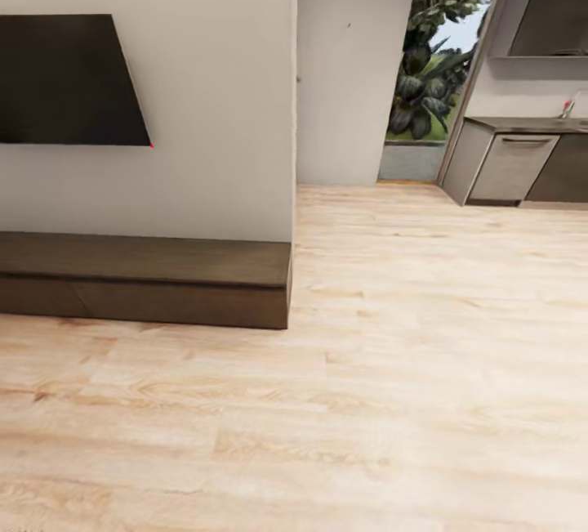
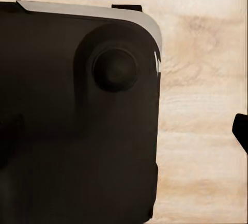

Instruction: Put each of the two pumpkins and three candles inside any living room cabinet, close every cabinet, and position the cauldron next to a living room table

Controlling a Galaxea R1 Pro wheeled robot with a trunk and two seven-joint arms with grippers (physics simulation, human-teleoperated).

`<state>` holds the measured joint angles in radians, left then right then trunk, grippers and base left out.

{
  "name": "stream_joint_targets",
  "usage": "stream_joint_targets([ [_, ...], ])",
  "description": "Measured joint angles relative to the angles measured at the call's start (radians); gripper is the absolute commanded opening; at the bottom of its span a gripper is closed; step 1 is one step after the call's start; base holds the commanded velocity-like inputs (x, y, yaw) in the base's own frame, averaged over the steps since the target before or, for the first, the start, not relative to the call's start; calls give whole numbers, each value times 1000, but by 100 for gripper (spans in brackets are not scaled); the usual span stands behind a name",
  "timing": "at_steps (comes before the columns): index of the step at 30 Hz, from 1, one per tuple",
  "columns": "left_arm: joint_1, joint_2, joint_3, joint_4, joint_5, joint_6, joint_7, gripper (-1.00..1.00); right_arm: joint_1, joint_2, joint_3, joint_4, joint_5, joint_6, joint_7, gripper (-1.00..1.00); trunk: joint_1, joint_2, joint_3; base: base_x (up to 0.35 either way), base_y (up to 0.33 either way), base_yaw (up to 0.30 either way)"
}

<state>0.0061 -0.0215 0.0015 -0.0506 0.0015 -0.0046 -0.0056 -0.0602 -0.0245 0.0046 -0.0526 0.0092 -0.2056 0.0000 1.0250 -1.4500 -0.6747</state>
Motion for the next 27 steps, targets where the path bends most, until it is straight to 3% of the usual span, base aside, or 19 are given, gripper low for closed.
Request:
stream_joint_targets([
  [27, 0, 0, 0, 0, 0, 0, 0, 100, 0, 0, 0, 0, 0, -2, 0, 100, 0, 0, 0, 292, -196, 288],
])
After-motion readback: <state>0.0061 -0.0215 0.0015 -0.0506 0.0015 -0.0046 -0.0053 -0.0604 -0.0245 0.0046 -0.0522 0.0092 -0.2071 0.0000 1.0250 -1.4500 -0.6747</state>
